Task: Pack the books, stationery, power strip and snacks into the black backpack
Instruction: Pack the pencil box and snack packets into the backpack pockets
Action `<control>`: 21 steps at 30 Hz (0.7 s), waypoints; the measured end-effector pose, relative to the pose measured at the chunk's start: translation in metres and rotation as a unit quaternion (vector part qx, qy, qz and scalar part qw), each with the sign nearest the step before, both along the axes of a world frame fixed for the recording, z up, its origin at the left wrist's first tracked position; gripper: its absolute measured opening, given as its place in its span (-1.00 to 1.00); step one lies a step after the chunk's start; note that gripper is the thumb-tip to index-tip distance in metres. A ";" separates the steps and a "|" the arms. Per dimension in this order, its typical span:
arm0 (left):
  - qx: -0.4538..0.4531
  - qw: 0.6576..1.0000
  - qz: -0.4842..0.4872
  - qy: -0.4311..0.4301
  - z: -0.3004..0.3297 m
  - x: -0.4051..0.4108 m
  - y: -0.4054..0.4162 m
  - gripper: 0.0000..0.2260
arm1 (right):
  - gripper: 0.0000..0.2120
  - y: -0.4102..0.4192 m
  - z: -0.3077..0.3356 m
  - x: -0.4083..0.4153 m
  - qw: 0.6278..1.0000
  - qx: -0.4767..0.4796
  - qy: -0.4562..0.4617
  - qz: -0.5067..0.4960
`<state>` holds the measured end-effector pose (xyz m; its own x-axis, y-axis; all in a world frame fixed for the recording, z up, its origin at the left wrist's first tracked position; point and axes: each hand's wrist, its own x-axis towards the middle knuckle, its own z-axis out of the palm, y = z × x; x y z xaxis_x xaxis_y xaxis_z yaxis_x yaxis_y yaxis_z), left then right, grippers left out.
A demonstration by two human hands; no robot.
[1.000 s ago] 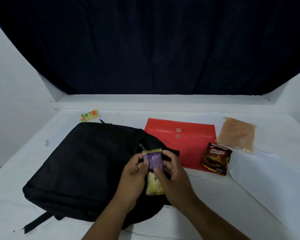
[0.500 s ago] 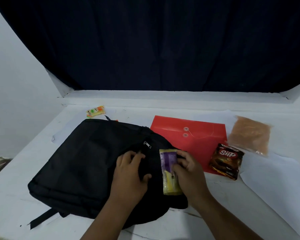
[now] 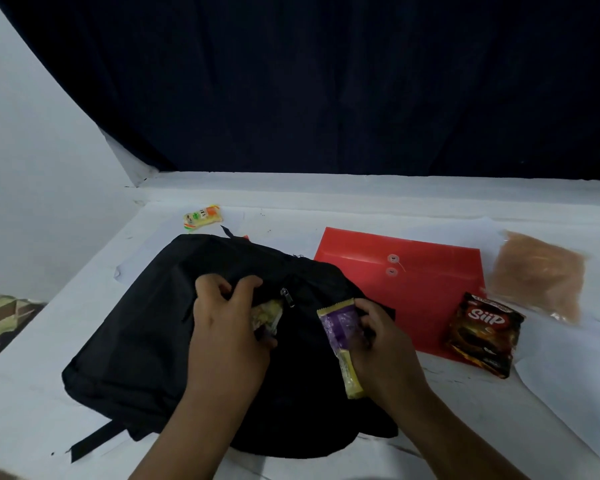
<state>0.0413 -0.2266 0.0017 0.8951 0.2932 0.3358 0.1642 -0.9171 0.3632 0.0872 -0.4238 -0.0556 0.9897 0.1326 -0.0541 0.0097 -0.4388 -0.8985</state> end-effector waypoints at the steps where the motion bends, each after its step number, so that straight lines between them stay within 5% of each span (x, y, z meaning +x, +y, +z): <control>1: -0.014 0.999 0.025 0.022 0.005 0.003 0.006 -0.23 | -0.59 0.001 0.000 0.000 1.000 -0.007 -0.007 0.002; 3: -0.039 0.990 0.079 0.108 0.009 0.012 0.022 -0.29 | -0.57 0.002 0.000 0.000 1.000 -0.015 -0.023 0.007; 6: -0.064 0.975 0.097 0.188 0.012 0.020 0.037 -0.64 | -0.55 0.003 -0.001 -0.001 0.998 -0.033 -0.042 0.019; 9: -0.083 0.980 0.087 0.157 0.014 0.021 0.039 -0.89 | -0.52 0.004 0.001 -0.002 0.997 -0.040 -0.051 0.030; 15: -0.007 0.995 0.044 0.089 0.030 0.015 0.045 -0.97 | -0.60 0.013 0.020 -0.004 0.993 0.025 -0.097 0.064; 21: -0.114 0.993 -0.008 0.036 0.038 0.022 0.048 -0.94 | -0.72 0.048 0.037 0.005 0.970 0.079 0.047 0.224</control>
<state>0.0631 -0.1782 0.0396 0.9193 0.3404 0.1976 0.1839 -0.8155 0.5488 0.0926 -0.3756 -0.0186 0.8227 0.5618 -0.0862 0.0818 -0.2672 -0.9602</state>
